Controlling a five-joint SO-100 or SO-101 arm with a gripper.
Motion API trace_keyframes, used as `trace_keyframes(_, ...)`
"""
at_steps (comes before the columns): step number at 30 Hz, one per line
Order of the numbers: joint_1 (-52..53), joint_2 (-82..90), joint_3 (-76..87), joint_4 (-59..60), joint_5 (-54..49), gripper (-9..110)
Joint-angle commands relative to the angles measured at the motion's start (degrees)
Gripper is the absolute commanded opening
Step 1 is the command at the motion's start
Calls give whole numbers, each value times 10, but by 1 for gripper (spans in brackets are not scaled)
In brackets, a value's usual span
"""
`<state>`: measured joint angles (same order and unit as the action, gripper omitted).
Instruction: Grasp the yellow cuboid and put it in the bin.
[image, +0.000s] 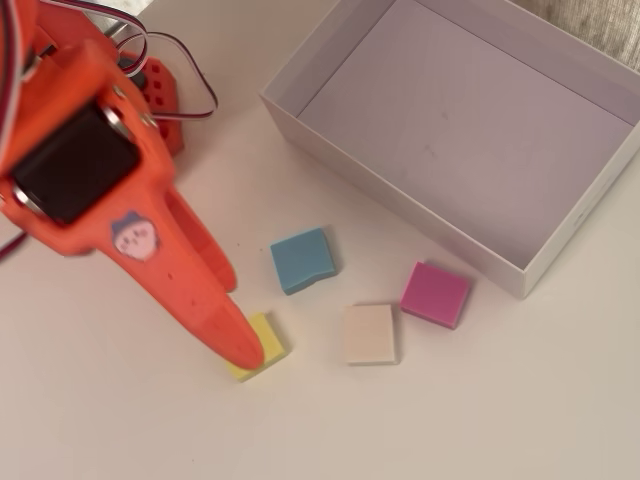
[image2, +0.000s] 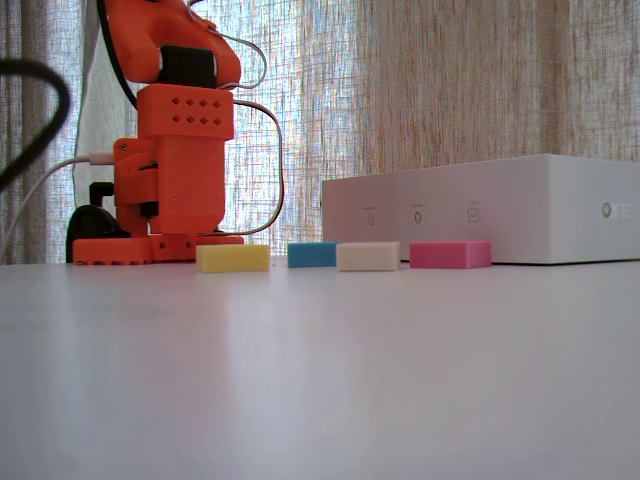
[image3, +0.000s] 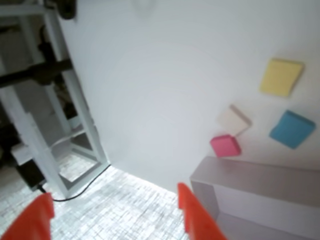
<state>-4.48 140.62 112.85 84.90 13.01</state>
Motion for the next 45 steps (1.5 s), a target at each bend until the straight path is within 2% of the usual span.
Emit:
trace_keyframes(1,-14,-28,-12,20,75,32)
trace_keyframes(4,-18,-50,34,25,99,32)
trace_keyframes(13,-13,-108,142,7,87,32)
trace_keyframes(22,11,-163,225,-65,64,32)
trace_keyframes(45,62,-337,229,-183,38,30)
